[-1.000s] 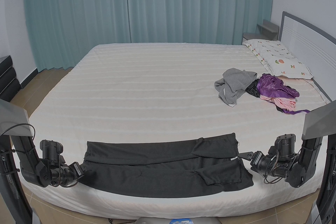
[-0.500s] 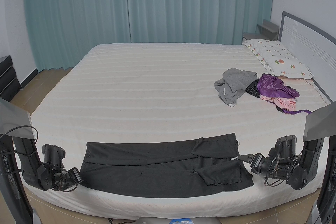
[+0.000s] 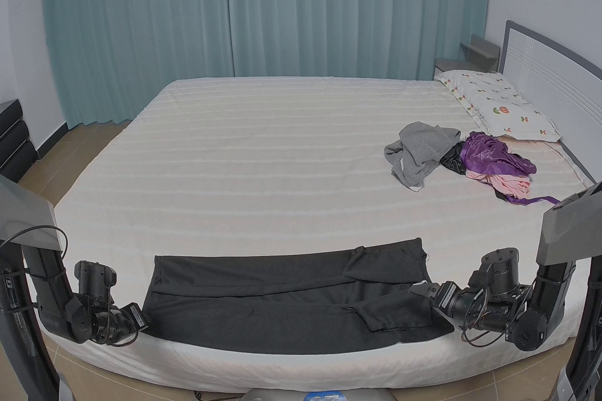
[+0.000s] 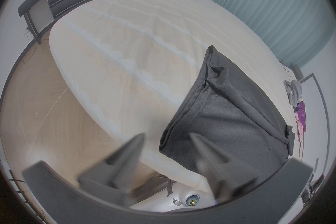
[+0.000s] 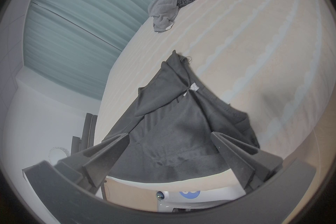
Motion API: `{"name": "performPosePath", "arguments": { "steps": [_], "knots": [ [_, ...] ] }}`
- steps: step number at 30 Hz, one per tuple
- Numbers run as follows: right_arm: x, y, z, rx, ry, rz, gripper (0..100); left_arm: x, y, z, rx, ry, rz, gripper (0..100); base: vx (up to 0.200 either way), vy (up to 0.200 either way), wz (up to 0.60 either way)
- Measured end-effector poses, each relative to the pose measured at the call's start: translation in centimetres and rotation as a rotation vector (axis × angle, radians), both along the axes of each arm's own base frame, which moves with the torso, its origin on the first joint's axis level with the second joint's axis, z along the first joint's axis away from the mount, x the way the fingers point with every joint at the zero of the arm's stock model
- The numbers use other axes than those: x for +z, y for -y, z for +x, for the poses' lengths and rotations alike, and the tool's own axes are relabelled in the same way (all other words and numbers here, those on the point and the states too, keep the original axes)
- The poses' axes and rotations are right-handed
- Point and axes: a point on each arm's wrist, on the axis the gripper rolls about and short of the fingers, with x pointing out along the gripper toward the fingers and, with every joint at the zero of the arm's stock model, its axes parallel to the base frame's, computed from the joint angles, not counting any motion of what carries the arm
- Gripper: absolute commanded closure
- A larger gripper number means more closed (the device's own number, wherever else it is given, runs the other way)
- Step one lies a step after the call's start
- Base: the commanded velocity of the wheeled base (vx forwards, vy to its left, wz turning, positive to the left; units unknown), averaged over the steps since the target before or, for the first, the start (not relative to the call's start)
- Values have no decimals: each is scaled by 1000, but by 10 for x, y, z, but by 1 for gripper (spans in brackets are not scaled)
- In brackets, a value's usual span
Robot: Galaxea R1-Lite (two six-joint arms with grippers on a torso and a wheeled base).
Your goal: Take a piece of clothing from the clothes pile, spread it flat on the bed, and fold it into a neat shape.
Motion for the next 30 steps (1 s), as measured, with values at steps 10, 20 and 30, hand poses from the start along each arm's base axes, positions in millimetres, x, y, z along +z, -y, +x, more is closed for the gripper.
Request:
{"name": "performPosePath", "arguments": {
  "steps": [10, 20, 30],
  "knots": [
    [-7, -14, 1, 18, -9, -10, 0, 9, 1, 6, -23, 77, -54, 0, 0, 0, 0],
    [-14, -8, 10, 31, 17, -82, 0, 11, 2, 7, -35, 90, -77, 0, 0, 0, 0],
    [-25, -3, 19, 37, 11, -98, 0, 11, 2, 8, -37, 94, -80, 0, 0, 0, 0]
  ]
}}
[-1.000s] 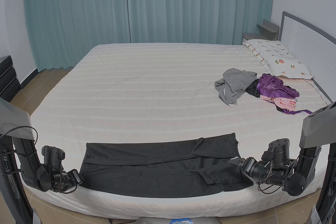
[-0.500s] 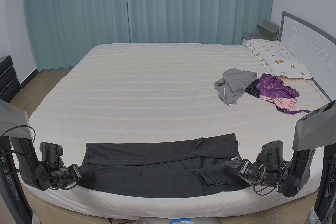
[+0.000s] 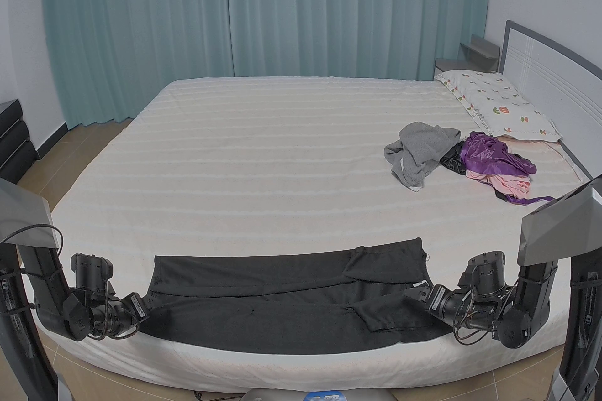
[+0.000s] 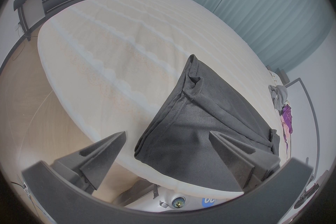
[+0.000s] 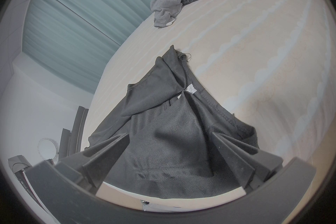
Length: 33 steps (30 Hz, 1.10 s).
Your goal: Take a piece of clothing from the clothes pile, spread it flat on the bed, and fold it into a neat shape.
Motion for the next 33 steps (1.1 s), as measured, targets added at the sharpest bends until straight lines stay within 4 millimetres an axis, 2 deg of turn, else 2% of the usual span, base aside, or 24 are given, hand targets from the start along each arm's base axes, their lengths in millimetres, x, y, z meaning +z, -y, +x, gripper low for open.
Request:
{"name": "performPosePath", "arguments": {
  "steps": [2, 3, 15, 25, 33],
  "knots": [
    [-2, 0, 0, 15, -13, 10, 0, 0, 0, 0, 3, 1, -2, 0, 0, 0, 0],
    [-3, 0, -1, 23, -19, 14, 100, 0, 0, 0, 7, 0, -6, 0, 0, 0, 0],
    [-7, 1, -10, 50, -53, -9, 100, 2, 0, 3, 24, 15, -18, 0, 0, 0, 0],
    [15, 5, -19, 71, -56, 110, 100, 1, -1, 4, 25, 14, -18, 0, 0, 0, 0],
    [24, 7, -26, 86, -58, 145, 100, 0, -1, 4, 27, 9, -19, 0, 0, 0, 0]
  ]
}}
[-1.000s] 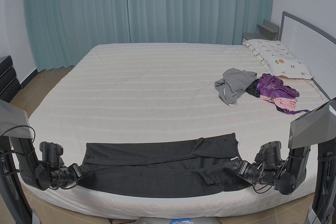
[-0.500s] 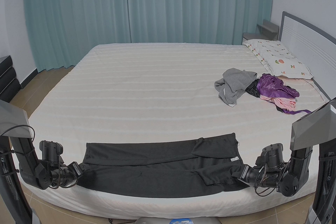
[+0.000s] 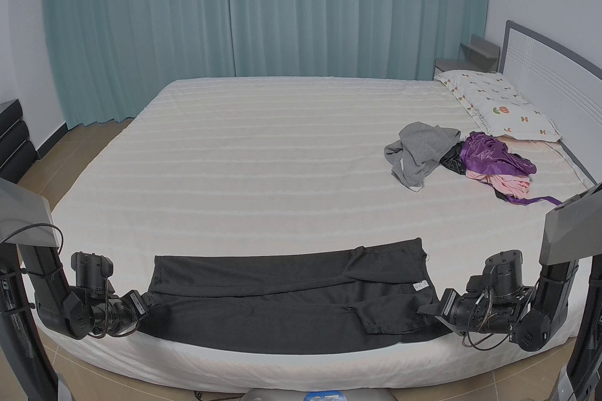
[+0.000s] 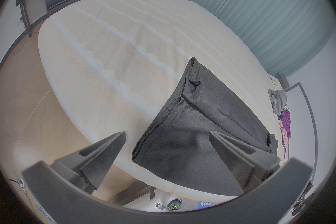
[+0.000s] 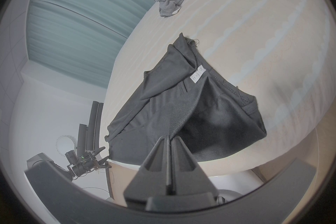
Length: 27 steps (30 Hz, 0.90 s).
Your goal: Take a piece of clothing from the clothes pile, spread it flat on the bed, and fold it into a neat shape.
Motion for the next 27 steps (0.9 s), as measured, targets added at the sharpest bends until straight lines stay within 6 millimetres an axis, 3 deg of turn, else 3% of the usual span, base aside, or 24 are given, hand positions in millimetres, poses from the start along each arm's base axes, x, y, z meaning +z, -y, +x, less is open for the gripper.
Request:
{"name": "performPosePath", "arguments": {
  "steps": [16, 17, 27],
  "knots": [
    [1, 2, -6, 14, -4, -27, 100, 0, -1, 2, 2, 4, 0, 0, 0, 0, 0],
    [-1, 4, -7, 31, -2, -53, 0, 0, -1, 2, 2, 4, 0, 0, 0, 0, 0],
    [-18, 15, -3, 32, -2, -158, 0, 0, -1, 2, 7, 4, -1, 0, 0, 0, 0]
  ]
}}
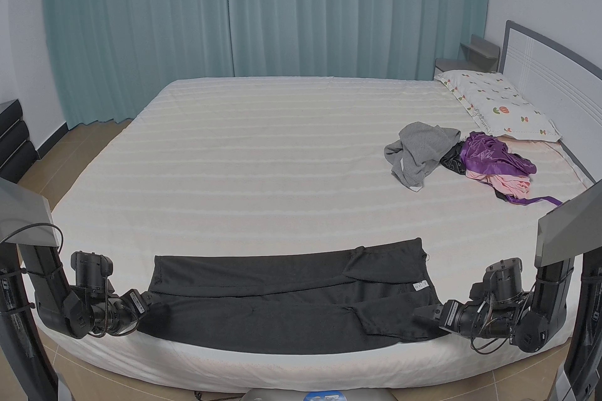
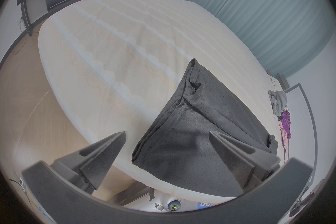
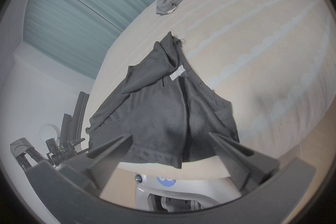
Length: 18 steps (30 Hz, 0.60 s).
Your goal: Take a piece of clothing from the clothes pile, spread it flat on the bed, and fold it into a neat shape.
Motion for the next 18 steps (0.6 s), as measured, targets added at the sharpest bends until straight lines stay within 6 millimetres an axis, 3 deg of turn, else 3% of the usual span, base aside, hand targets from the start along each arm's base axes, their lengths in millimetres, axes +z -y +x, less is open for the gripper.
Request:
{"name": "performPosePath", "arguments": {
  "steps": [18],
  "knots": [
    [6, 2, 69, -68, 133, 31, 0, 13, -1, 11, 51, 77, -38, 0, 0, 0, 0]
  ]
}}
